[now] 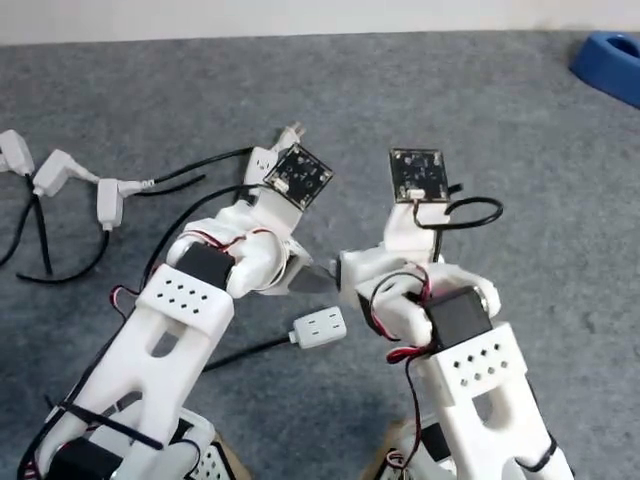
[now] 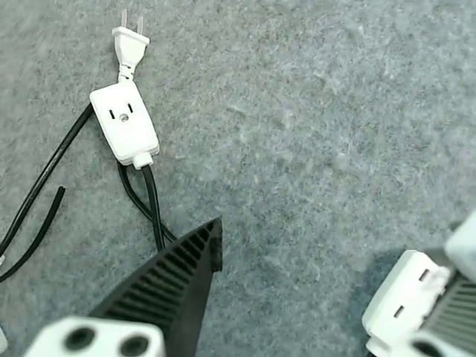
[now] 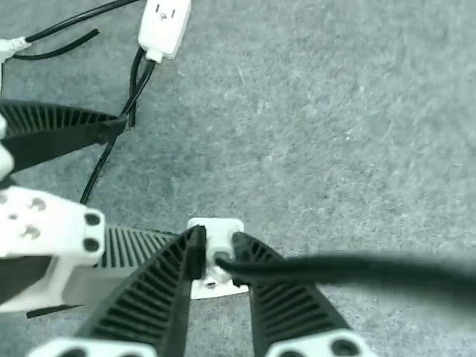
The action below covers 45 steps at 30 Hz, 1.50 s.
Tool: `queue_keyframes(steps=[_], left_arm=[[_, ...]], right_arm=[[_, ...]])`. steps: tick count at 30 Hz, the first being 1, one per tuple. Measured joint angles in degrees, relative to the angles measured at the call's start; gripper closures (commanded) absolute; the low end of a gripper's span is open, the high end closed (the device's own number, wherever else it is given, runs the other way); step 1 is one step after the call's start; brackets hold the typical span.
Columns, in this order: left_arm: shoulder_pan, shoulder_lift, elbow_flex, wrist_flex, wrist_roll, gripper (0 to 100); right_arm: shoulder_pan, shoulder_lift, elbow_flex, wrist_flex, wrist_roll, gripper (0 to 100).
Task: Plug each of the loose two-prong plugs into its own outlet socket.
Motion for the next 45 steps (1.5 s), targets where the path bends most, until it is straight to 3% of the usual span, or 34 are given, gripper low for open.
queue_keyframes(steps=[16, 22, 26, 31, 34, 39, 45], left_arm=[[-1.85, 0.0, 0.0, 1.85, 0.0, 57], [-0.79, -4.66, 0.0, 3.25, 0.0, 57], [-9.32, -6.07, 0.0, 3.34, 0.09, 57], [-28.84, -6.42, 0.0, 3.25, 5.71, 57], [-37.19, -6.59, 0.44, 2.2, 6.59, 57], [-39.56, -6.59, 6.51, -0.53, 7.03, 57], [-42.29, -6.59, 15.82, -9.49, 7.03, 57]], right_arm=[[2.46, 0.62, 0.35, 0.09, 2.37, 99.3], [2.73, 9.32, 0.09, -0.09, 2.37, 99.3], [2.81, 14.95, -4.75, 2.02, 4.48, 99.3], [2.81, 20.48, -14.77, 8.88, 6.07, 99.3], [2.81, 23.3, -22.33, 14.15, 7.21, 99.3], [2.81, 28.84, -29.36, 22.59, 8.09, 99.3], [-1.41, 31.65, -29.98, 23.3, 8.09, 99.3]])
